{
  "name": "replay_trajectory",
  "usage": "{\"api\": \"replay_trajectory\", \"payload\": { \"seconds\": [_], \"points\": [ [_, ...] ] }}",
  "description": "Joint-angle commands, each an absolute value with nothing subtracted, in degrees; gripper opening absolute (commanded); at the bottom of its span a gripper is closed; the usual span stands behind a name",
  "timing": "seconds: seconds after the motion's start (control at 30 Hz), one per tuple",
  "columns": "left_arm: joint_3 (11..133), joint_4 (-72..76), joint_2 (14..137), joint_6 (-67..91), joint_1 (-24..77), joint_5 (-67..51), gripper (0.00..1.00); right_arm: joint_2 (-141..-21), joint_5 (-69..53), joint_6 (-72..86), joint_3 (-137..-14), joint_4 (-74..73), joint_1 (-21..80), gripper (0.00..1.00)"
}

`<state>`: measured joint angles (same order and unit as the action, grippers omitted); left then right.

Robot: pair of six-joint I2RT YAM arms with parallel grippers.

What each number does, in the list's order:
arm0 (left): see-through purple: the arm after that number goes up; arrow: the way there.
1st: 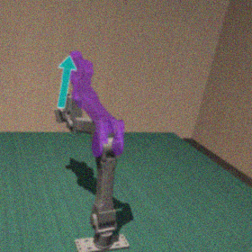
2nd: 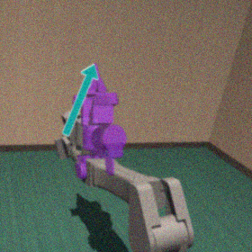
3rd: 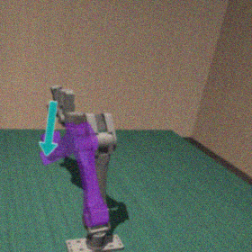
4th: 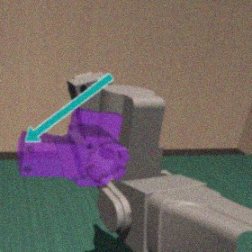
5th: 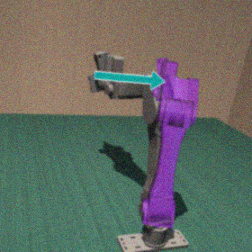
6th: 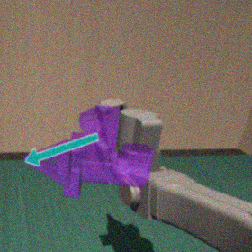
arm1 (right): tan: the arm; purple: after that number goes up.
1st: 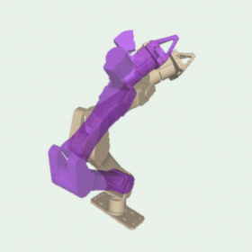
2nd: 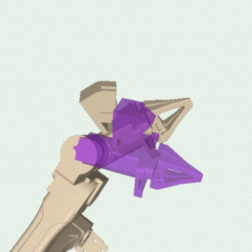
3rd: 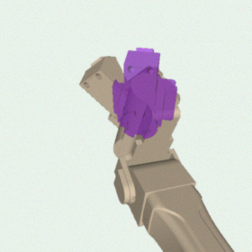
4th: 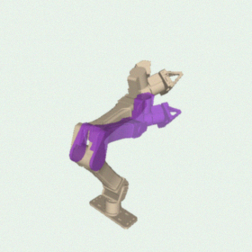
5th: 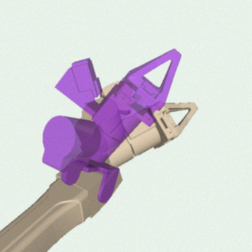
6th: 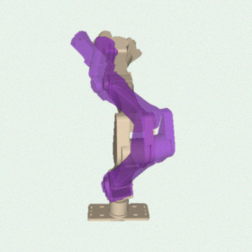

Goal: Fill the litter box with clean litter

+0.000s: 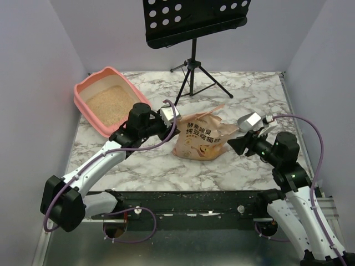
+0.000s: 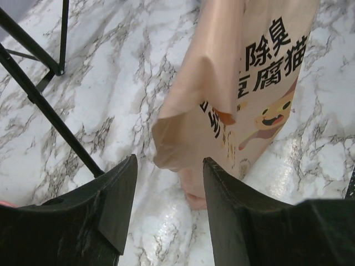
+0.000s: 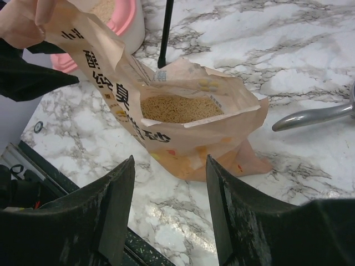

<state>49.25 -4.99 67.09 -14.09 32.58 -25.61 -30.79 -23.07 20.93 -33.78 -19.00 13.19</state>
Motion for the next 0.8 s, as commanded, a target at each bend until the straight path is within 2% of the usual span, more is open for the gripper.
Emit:
{"api": "replay_trajectory", "payload": {
  "seconds": [0.0, 0.4, 0.67, 0.77],
  "points": [
    [51.42, 2.52, 68.29, -12.23, 29.98, -36.81, 0.59, -30.67, -25.22, 20.74, -32.69, -17.32, 13.62, 0.62],
    [47.29, 27.14, 74.43, 6.22, 27.07, -53.08, 0.59, -31.29, -26.81, 21.44, -31.29, -16.08, 13.62, 0.62],
    [46.67, 41.12, 81.47, 14.5, 27.07, -55.02, 0.59, -30.76, -26.54, 21.62, -31.11, -16.52, 13.54, 0.62],
    [46.93, 43.15, 82.61, 14.77, 27.07, -53.97, 0.55, -30.41, -26.46, 21.71, -31.11, -16.87, 13.62, 0.62]
  ]
}}
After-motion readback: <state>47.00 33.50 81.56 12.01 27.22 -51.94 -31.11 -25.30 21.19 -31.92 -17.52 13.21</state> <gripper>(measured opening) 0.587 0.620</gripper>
